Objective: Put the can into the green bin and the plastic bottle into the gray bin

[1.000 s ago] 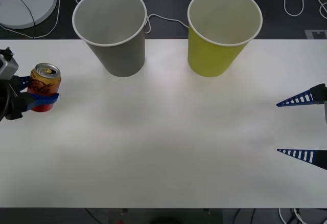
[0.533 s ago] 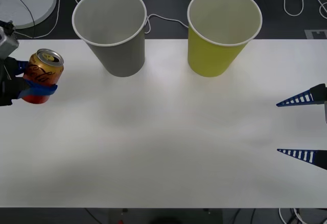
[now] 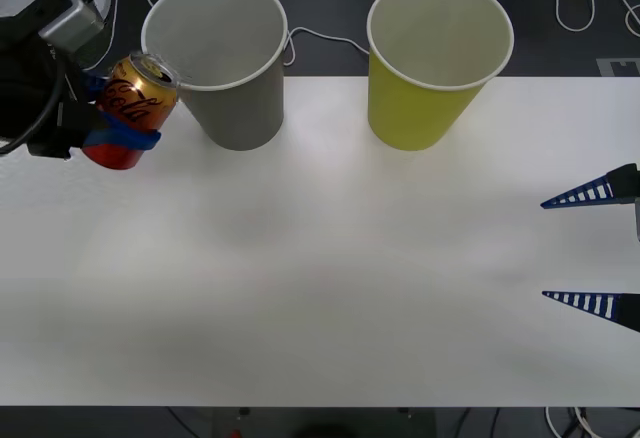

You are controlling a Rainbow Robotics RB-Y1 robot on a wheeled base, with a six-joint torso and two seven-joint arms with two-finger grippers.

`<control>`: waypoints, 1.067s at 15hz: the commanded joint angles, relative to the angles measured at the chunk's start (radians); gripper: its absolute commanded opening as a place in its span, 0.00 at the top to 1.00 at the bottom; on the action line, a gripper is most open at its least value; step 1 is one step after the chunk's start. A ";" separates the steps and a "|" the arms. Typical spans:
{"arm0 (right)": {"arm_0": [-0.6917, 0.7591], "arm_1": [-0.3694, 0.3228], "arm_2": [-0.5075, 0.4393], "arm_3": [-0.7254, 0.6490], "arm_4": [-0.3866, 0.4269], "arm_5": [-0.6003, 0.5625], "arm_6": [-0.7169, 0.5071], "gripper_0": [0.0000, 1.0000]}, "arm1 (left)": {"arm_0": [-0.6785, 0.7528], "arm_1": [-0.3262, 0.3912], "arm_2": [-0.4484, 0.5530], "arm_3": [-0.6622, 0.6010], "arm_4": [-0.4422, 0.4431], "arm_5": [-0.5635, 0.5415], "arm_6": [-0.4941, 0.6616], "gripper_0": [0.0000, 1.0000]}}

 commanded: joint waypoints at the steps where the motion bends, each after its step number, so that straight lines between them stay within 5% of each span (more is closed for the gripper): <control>1: 0.000 0.000 0.000 0.000 0.000 0.000 0.000 0.00 | -0.155 0.014 -0.111 0.011 0.002 -0.033 0.077 1.00; 8: 0.000 0.000 0.000 0.000 0.000 0.000 0.000 0.00 | -0.604 -0.010 -0.488 0.156 0.002 -0.034 0.144 1.00; 16: 0.000 0.000 0.000 0.000 0.000 0.000 0.000 0.00 | -0.960 -0.219 -0.716 0.417 -0.001 -0.034 0.187 1.00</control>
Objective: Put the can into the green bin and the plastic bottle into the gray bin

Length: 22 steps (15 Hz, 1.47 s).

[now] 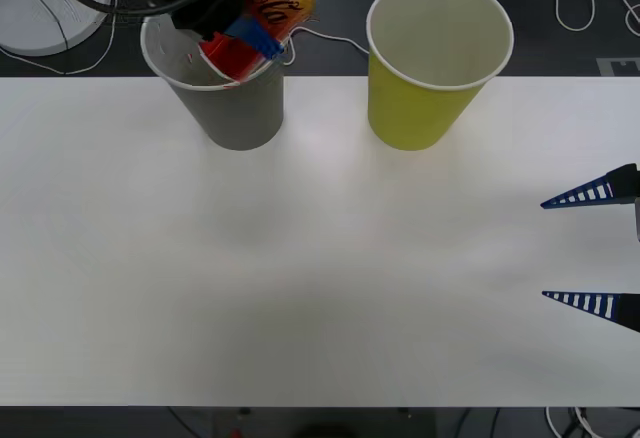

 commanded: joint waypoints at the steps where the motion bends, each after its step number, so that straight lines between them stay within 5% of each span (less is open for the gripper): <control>1: 0.000 0.000 0.000 0.000 0.000 0.000 0.000 0.00 | -0.116 -0.086 -0.072 0.117 -0.004 0.000 0.003 1.00; 7: 0.000 0.000 0.000 0.000 0.000 0.000 0.000 0.00 | -0.331 -0.349 -0.202 0.451 -0.035 0.066 0.003 1.00; 14: 0.000 0.000 0.000 0.000 0.000 0.000 0.000 0.00 | -0.464 -0.637 -0.214 0.844 -0.148 0.174 0.003 1.00; 18: 0.000 0.000 0.000 0.000 0.000 0.000 0.000 0.00 | -0.469 -0.724 -0.214 0.938 -0.199 0.240 0.003 1.00; 22: 0.000 0.000 0.000 0.000 0.000 0.000 0.000 0.00 | -0.470 -0.734 -0.214 0.944 -0.205 0.243 0.003 1.00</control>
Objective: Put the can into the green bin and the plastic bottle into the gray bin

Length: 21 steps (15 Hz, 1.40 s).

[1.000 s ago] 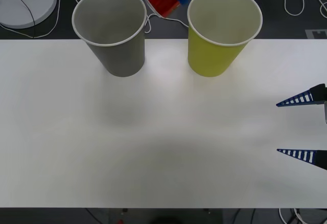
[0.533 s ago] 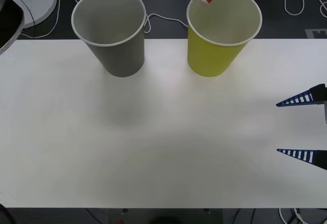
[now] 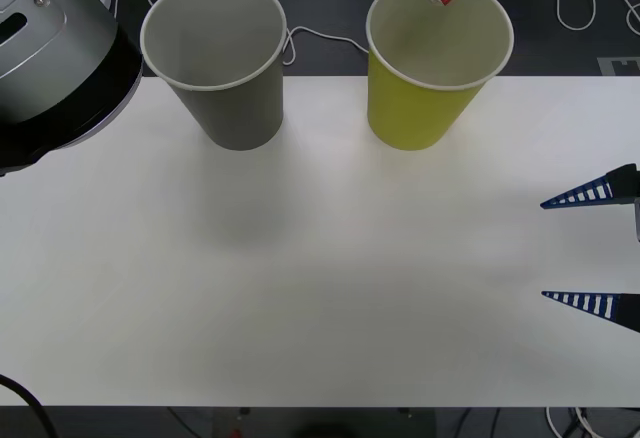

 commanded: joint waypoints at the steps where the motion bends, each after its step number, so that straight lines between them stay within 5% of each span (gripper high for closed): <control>1: 0.000 0.000 0.000 0.000 0.000 0.000 0.000 0.00 | -0.001 0.000 0.000 -0.005 0.002 -0.001 0.000 1.00; 3: 0.000 0.000 0.000 0.000 0.000 0.000 0.000 0.00 | -0.001 0.000 0.000 -0.009 0.005 0.000 0.000 0.94; 4: 0.000 0.000 0.000 0.000 0.000 0.000 0.000 0.00 | -0.001 0.000 0.000 -0.012 0.005 0.000 0.000 0.56; 5: 0.000 0.000 0.000 0.000 0.000 0.000 0.000 0.00 | -0.001 -0.001 0.000 -0.015 0.005 0.002 0.000 0.04; 12: 0.000 0.000 0.000 0.000 0.000 0.000 0.000 0.00 | -0.006 0.014 0.000 -0.023 0.056 0.005 -0.009 0.00; 17: 0.000 0.000 0.000 0.000 0.000 0.000 0.000 0.00 | 0.010 0.137 0.002 -0.074 0.208 -0.075 -0.124 0.00; 21: 0.000 0.000 0.000 0.000 0.000 0.000 0.000 0.00 | 0.116 0.290 0.036 -0.301 0.229 -0.110 -0.126 0.00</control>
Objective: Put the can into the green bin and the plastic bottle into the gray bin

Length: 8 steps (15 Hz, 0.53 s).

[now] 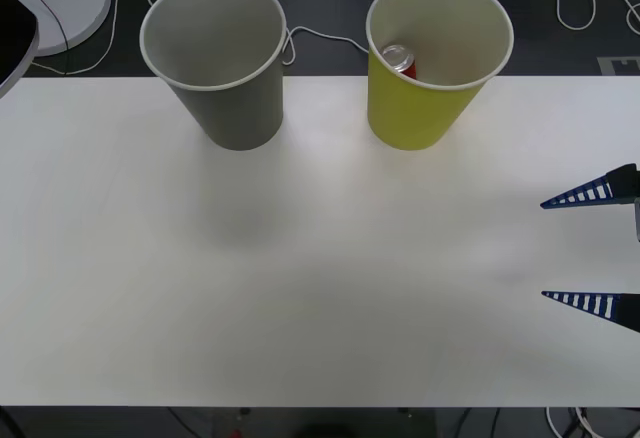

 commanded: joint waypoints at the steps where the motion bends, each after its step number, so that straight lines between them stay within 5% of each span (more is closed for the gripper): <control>1: 0.000 0.000 0.000 0.000 0.000 0.000 0.000 0.00 | 0.108 0.107 0.085 -0.174 -0.006 -0.049 0.000 0.00; 8: 0.000 0.000 0.000 0.000 0.000 0.000 0.000 0.00 | 0.370 0.387 0.263 -0.585 -0.018 -0.150 -0.022 0.00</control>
